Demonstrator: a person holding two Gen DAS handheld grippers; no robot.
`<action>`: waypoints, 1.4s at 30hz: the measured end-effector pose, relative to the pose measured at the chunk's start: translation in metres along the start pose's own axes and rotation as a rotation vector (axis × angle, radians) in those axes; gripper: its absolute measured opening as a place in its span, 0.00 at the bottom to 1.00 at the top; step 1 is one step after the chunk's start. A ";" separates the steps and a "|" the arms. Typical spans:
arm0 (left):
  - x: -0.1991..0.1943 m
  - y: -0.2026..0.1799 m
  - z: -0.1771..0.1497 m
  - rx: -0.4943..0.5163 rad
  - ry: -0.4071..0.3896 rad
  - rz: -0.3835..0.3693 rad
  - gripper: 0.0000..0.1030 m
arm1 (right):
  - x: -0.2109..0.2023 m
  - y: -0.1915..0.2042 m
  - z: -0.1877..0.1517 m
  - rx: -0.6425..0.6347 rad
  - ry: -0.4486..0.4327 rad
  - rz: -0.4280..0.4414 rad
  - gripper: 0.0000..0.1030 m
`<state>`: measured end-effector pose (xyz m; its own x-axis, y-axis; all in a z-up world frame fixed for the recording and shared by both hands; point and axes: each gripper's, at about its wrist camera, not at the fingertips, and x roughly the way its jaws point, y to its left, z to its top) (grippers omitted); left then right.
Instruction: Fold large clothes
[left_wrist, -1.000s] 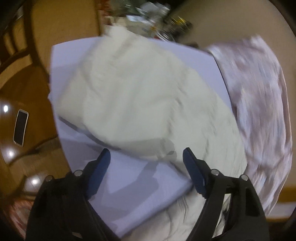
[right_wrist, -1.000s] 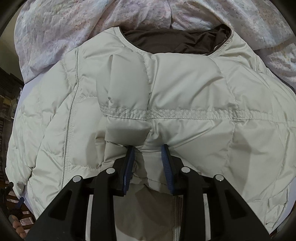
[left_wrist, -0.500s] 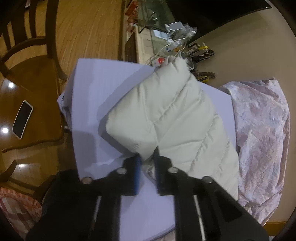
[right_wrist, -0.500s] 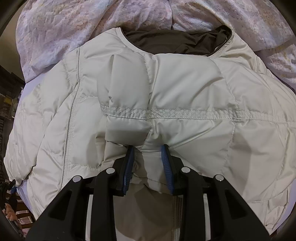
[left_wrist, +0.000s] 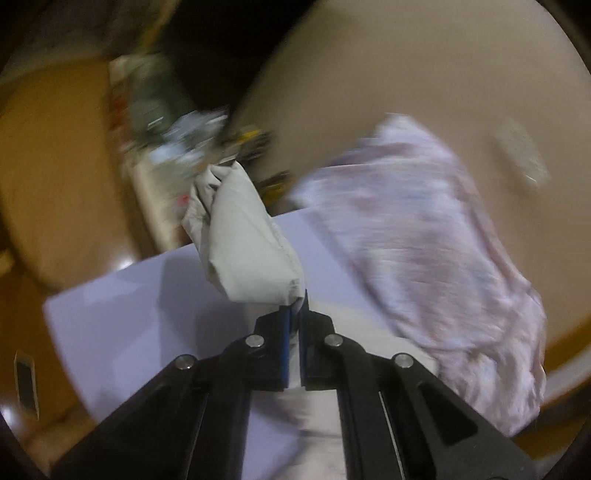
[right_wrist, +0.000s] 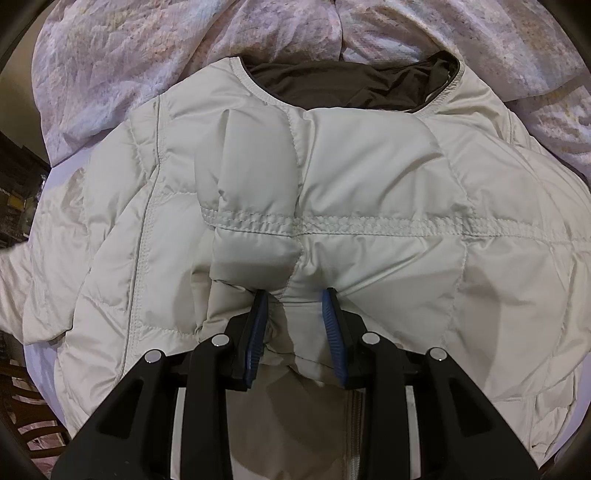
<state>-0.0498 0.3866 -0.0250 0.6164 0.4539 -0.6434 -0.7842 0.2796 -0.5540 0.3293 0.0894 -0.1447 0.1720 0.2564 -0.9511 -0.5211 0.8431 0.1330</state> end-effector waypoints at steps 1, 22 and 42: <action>-0.001 -0.017 0.001 0.037 -0.004 -0.035 0.03 | -0.001 -0.001 0.000 0.003 0.002 0.006 0.33; 0.065 -0.296 -0.200 0.619 0.413 -0.480 0.03 | -0.078 -0.130 -0.051 0.239 -0.159 0.029 0.48; 0.106 -0.208 -0.222 0.707 0.532 -0.135 0.66 | -0.094 -0.061 -0.014 -0.023 -0.261 0.206 0.22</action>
<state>0.1945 0.1891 -0.0957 0.5201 -0.0234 -0.8538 -0.4551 0.8383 -0.3002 0.3331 0.0076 -0.0670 0.2677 0.5351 -0.8012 -0.5856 0.7508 0.3058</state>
